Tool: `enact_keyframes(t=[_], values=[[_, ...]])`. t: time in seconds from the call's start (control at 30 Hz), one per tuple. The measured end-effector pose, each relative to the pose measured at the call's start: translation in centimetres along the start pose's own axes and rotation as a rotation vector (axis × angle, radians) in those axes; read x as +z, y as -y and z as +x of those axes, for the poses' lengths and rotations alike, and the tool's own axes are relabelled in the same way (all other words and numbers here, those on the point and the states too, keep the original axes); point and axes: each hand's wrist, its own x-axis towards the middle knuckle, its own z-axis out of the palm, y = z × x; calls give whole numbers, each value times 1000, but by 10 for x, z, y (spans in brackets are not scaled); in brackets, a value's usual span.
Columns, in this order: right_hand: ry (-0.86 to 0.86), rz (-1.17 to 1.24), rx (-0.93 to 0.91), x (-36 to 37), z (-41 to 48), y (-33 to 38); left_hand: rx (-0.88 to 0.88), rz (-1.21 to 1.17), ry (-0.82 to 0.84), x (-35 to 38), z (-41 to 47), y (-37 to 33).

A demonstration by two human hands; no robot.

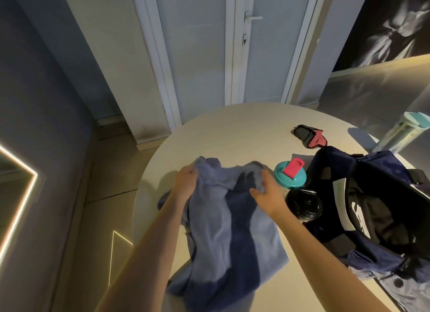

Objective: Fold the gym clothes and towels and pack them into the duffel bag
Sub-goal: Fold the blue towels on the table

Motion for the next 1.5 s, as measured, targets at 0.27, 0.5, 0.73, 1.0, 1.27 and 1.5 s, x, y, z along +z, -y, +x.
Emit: enact_keyframes(t=[0.27,0.5,0.73,1.0,1.27,1.5], values=[[99,-205,-3,37,-76,-54,64,108,43,45,-74,92],[259,-476,-109,64,-155,-79,332,363,43,60,-175,153],[360,-607,-156,82,-186,-101,477,744,178,63,-203,202],[221,-369,-97,67,-162,-89,362,537,119,51,-200,170],[-17,-209,-1,31,-113,-46,173,112,192,21,-148,79],[-97,-518,-168,50,-100,-34,498,512,-179,34,-135,93]])
